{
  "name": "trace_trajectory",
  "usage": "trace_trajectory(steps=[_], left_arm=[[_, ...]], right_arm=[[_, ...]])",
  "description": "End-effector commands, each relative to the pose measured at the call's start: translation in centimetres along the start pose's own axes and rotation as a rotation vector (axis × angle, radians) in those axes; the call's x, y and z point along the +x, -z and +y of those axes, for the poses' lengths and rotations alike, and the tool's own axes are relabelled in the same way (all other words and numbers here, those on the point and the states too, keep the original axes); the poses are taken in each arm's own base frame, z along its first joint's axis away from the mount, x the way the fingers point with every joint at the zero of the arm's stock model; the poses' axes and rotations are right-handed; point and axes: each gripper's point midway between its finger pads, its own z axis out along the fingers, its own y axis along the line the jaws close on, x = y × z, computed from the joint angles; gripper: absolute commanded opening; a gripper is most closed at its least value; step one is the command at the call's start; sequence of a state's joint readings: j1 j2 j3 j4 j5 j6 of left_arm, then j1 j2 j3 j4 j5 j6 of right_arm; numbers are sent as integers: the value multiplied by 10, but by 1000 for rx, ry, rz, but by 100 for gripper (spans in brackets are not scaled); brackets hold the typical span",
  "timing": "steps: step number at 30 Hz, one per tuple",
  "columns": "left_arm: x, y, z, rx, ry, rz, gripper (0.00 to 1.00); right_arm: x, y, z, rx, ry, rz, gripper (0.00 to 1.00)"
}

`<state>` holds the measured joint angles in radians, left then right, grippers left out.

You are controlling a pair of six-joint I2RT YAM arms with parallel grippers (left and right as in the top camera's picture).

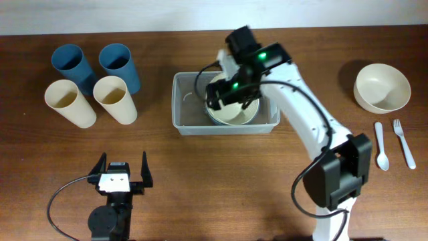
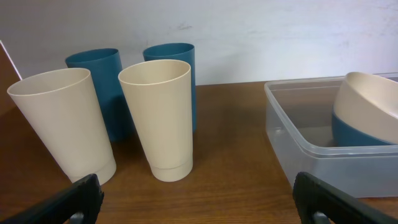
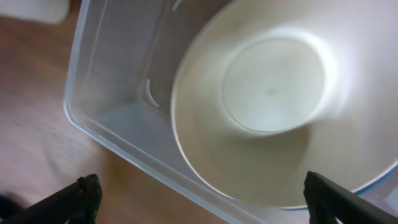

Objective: Pack container
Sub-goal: 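Lower the cream bowl into the blue bowl and release it, then move the right gripper to the second cream bowl and grasp its rim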

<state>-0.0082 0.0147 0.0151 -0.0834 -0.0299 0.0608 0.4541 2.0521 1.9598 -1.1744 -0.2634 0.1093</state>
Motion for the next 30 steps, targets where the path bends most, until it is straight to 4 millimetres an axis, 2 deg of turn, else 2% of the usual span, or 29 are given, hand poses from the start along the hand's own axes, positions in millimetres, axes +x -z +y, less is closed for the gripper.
trace_trajectory(steps=[1, 5, 11, 15, 19, 20, 21, 23, 30], left_arm=[[1, 0, -3, 13, -12, -2, 100], [1, 0, -3, 13, -12, -2, 100], [1, 0, -3, 13, -12, -2, 100], [1, 0, -3, 13, -12, -2, 100], [1, 0, -3, 13, -12, -2, 99], [1, 0, -3, 13, -12, -2, 100], [1, 0, -3, 13, -12, -2, 99], [1, 0, -3, 13, -12, -2, 100], [1, 0, -3, 13, -12, -2, 100]], right_arm=[[-2, -9, 2, 101, 121, 0, 100], [1, -18, 11, 101, 148, 15, 100], [13, -44, 4, 130, 148, 94, 99], [11, -46, 2, 141, 148, 89, 96], [10, -48, -4, 170, 149, 91, 82], [11, -50, -4, 171, 149, 94, 75], [11, -51, -5, 175, 148, 98, 63], [12, -55, -7, 179, 147, 103, 50], [13, -60, -8, 179, 146, 114, 52]])
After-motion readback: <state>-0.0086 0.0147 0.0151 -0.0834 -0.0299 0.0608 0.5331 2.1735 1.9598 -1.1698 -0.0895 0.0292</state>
